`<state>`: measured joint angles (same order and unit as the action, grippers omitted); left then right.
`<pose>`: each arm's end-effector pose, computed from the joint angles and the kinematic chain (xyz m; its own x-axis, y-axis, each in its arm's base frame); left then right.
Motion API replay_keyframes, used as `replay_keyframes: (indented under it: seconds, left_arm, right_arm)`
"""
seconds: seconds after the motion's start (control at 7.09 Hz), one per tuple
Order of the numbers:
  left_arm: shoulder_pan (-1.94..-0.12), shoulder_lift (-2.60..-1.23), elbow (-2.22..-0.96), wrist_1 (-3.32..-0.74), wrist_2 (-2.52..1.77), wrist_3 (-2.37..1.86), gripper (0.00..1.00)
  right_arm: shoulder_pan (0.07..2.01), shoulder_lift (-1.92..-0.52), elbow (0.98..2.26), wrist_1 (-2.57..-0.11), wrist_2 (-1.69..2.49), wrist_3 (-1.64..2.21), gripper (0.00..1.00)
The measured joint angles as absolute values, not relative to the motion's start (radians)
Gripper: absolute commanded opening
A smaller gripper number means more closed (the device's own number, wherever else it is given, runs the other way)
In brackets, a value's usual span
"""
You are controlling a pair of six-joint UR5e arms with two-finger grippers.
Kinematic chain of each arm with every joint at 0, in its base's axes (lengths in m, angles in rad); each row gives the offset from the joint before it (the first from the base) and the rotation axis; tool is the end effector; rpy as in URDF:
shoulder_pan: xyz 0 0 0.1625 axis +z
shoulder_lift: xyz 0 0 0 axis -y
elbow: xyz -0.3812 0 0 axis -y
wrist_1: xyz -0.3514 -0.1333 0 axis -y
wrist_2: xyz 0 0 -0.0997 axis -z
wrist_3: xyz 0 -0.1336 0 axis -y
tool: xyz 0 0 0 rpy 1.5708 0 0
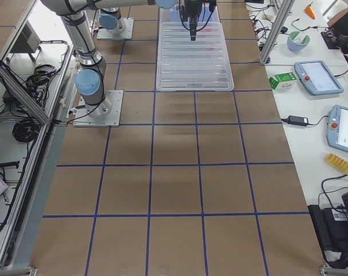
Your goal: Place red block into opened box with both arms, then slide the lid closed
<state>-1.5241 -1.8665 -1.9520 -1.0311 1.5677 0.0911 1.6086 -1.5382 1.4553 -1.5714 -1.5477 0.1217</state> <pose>-0.1118 -0.4712 0.1611 -0.9989 0.0431 0.0155 0.0448 0.9897 0.1359 0.1542 -0.4676 0.4478 -0.9961 0.0815 -0.0330 0.0839 0.9933 -0.0800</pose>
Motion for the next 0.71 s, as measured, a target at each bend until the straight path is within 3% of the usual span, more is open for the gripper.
replay_keyframes:
  seconds: [0.14, 0.42, 0.71]
  left_arm:
    - [-1.520, -1.876, -1.955, -1.020, 1.569, 0.097, 0.81]
    - [-1.515, -1.887, -1.956, -1.009, 1.569, 0.095, 1.00]
    - [-1.516, -1.853, -1.926, -1.020, 1.571, 0.088, 1.00]
  right_arm:
    - [1.611, -1.535, 1.442, -1.533, -1.551, 0.122, 1.00]
    - [1.610, -1.534, 1.435, -1.509, -1.553, 0.117, 1.00]
    - [1.609, -1.534, 1.434, -1.508, -1.553, 0.114, 1.00]
